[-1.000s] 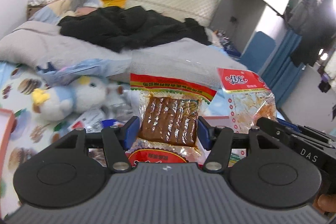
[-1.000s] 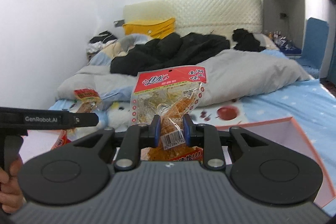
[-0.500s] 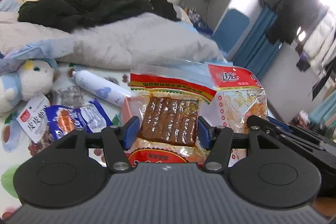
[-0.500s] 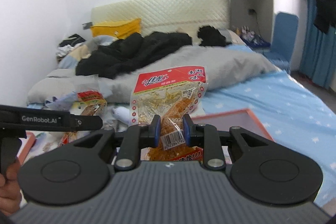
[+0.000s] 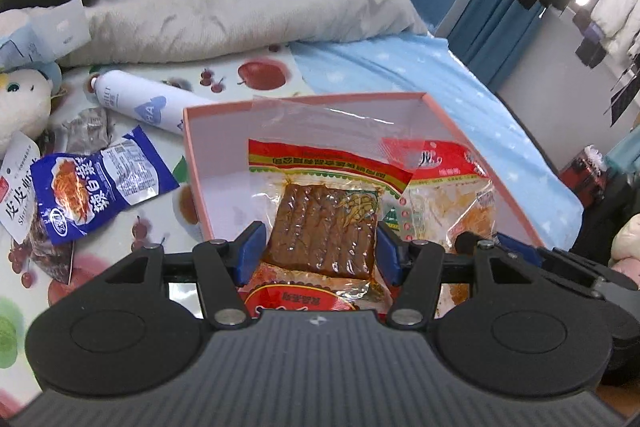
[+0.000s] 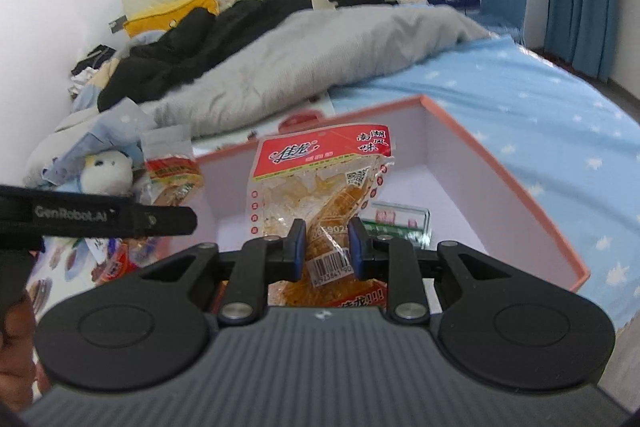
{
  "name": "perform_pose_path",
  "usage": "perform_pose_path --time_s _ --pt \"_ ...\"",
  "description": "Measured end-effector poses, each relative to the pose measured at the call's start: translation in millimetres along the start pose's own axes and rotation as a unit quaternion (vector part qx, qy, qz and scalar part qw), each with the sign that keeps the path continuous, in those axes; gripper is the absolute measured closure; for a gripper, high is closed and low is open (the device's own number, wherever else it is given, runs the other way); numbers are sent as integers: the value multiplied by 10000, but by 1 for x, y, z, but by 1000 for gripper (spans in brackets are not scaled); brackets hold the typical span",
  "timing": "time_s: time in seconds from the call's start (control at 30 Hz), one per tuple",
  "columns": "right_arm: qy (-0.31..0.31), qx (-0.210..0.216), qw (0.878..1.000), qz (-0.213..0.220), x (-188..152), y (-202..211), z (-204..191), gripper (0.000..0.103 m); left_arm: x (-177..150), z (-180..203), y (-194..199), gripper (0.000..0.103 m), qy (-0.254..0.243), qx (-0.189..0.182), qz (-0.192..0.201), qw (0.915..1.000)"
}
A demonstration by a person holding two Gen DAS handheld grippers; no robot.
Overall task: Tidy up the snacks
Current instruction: 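Open both tools to drop the packets into the box, then withdraw both tools from the box back toward the snack pile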
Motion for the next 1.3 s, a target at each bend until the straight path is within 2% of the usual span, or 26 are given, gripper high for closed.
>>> perform_pose_path --time_s 0.2,0.23,0.3,0.33,0.4,0.5,0.97,1.3 --pt "-156 38 9994 -309 -9 -15 11 76 -3 -3 -9 39 -38 53 -116 9999" --pt "-150 18 9994 -316 -10 -15 11 73 -2 -2 -8 38 -77 37 -112 9999" --pt "-165 -6 9993 -341 -10 -15 12 69 -1 0 -7 26 -144 -16 -123 9998" --pt "-210 11 9991 -365 -9 -15 13 57 -1 0 -6 23 -134 -7 -123 9998" --pt "-238 30 9991 -345 -8 -14 14 41 0 -1 -3 21 -97 72 -96 9999" --pt "-135 -23 9996 -234 -5 -8 11 41 2 -2 6 21 -81 71 -24 9999" --pt "53 514 9978 411 25 44 -33 41 24 -12 93 21 -223 180 786 9965" --pt "315 961 9929 622 30 71 -72 41 13 -28 147 21 -287 478 1119 9922"
Point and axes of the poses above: each gripper's, at about its wrist camera, not at the fingertips, and y roughly against the way its jaws point, z to its right, x to its top, the point moved 2 cm from there along -y, roughly the way its jaws point, and after that the axes turned 13 degrees about -y, right-handed, at the moved point
